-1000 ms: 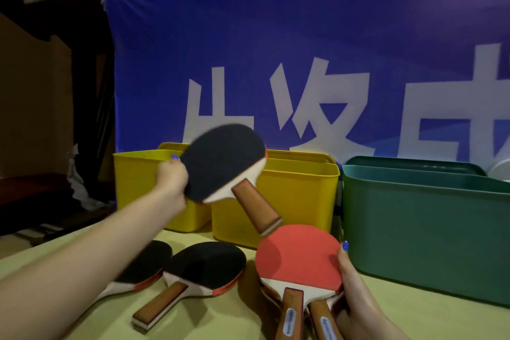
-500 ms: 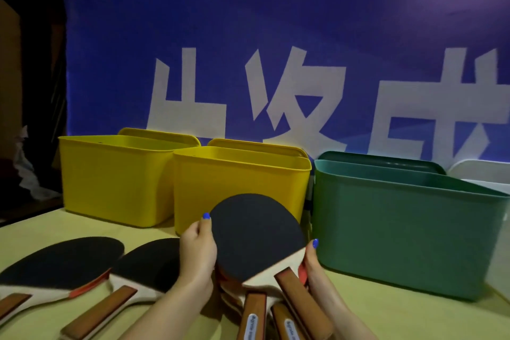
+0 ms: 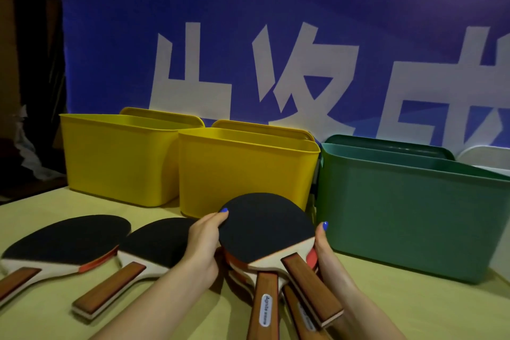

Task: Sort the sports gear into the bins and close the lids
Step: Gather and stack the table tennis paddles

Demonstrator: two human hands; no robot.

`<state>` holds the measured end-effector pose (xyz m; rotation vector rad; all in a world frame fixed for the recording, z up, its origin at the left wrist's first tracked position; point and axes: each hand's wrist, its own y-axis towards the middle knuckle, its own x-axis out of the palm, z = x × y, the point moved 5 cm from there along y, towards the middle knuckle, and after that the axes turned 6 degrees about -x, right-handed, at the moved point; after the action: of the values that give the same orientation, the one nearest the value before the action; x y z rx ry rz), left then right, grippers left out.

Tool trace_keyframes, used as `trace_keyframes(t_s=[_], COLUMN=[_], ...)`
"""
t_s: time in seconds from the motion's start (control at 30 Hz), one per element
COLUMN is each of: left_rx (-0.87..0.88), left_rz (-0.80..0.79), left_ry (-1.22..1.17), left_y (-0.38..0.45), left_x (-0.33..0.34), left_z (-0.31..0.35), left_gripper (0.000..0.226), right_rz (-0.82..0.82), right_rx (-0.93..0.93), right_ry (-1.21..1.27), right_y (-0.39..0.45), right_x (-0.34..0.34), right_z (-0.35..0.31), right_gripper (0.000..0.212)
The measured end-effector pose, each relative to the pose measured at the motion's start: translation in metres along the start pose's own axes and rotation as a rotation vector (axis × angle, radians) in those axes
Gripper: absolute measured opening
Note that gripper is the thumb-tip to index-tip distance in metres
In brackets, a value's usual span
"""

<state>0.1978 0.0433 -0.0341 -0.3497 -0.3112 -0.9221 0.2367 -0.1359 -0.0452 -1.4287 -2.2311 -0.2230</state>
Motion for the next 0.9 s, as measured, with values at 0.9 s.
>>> trace_keyframes(t_s=[0.9], left_rx=[-0.080], left_rz=[-0.090], left_ry=[0.135], left_y=[0.003], left_x=[0.008], left_z=[-0.013], left_gripper=[0.029], right_rz=[0.105], right_rx=[-0.023], right_ry=[0.011], right_y=[-0.008], right_x=[0.008], right_z=[-0.006], right_gripper=[0.035])
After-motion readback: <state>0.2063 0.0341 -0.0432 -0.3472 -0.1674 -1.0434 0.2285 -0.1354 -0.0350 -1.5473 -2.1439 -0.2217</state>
